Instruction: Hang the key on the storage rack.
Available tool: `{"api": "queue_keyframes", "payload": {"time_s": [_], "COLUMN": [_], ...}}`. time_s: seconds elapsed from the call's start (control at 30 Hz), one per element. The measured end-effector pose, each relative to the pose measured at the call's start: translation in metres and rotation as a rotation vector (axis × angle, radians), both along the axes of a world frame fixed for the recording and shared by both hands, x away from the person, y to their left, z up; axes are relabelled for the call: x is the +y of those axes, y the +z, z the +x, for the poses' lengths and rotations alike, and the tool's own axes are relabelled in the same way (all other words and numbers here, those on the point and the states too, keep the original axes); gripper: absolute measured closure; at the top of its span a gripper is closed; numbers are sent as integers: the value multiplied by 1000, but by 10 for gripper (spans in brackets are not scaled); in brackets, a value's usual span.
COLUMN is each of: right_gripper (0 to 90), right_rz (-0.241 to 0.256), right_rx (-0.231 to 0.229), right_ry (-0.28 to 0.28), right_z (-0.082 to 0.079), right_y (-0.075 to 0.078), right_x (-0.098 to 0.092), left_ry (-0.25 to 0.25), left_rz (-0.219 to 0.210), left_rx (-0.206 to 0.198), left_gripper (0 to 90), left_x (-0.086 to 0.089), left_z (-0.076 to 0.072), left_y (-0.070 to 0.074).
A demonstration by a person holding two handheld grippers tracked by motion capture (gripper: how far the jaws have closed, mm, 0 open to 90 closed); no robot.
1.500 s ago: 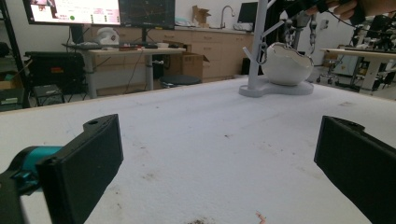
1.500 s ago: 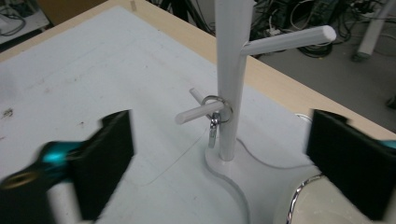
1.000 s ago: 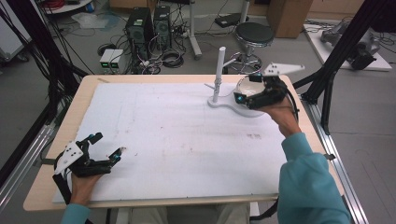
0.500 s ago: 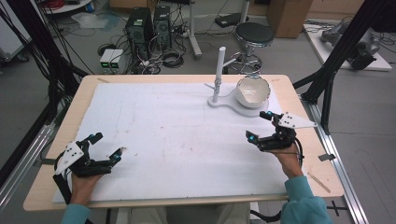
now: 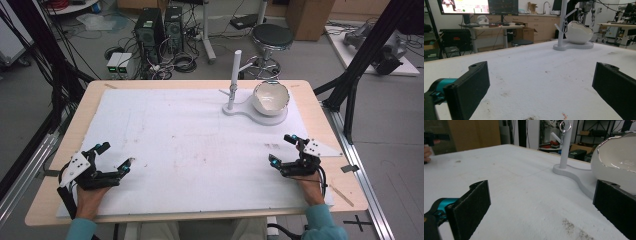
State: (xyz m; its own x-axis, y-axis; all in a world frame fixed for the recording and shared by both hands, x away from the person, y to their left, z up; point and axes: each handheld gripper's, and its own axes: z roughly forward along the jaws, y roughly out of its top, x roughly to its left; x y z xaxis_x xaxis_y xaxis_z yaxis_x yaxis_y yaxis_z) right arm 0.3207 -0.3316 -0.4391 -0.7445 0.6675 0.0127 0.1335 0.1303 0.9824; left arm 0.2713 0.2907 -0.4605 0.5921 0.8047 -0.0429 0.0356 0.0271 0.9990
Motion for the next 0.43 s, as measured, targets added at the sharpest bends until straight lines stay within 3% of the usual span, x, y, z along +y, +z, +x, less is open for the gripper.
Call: {"api": "queue_keyframes", "payload": {"time_s": [0.07, 0.1, 0.17, 0.43], "right_gripper": [5, 5, 6, 6], "right_rz": [-27, -47, -40, -28], "right_rx": [-9, -53, -66, -60], "right_ry": [8, -4, -5, -1], "right_z": [-4, -9, -10, -9], "right_y": [-7, -7, -8, -8], "right_x": [2, 5, 4, 3], "left_ry": [1, 0, 1, 0], "left_rz": [0, 7, 9, 17], "left_rx": [0, 1, 1, -6], "left_gripper": [17, 17, 17, 17], "left_x": [0, -1, -1, -1], "left_z": [0, 0, 0, 0], "left_y": [0, 0, 0, 0]}}
